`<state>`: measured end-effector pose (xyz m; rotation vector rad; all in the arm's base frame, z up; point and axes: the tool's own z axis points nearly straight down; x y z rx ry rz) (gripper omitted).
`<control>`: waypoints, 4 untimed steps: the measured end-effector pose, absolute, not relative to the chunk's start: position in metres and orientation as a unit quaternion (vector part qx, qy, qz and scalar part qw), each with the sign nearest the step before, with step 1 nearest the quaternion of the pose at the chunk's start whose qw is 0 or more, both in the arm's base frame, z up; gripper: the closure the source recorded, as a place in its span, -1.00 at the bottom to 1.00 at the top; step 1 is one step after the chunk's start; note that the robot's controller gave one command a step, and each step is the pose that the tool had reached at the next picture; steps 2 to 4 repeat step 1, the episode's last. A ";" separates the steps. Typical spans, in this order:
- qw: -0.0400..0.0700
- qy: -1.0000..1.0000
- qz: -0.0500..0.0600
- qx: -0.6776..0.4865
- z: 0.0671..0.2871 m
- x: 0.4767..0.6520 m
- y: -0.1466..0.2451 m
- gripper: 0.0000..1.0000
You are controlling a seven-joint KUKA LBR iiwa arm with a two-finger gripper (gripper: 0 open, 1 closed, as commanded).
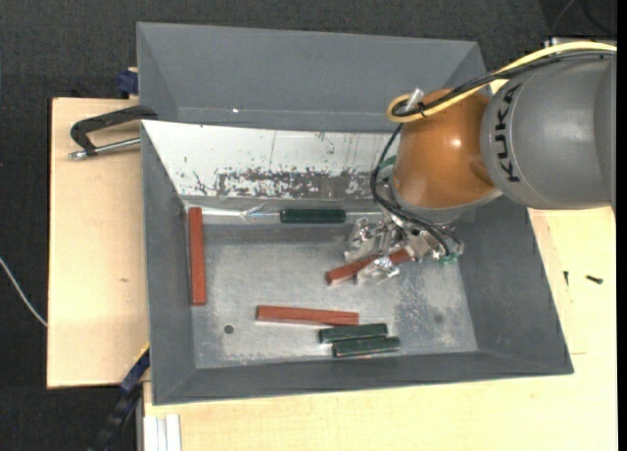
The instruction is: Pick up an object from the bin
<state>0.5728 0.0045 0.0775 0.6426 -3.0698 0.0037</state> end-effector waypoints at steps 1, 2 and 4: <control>-0.008 -0.980 0.001 0.200 0.254 0.557 0.013 1.00; -0.008 -0.980 0.001 0.200 0.254 0.557 0.013 1.00; -0.008 -0.980 0.001 0.200 0.254 0.557 0.013 1.00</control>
Offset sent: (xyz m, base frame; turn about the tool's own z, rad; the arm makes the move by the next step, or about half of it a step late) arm 0.0000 0.0000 0.0000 0.0000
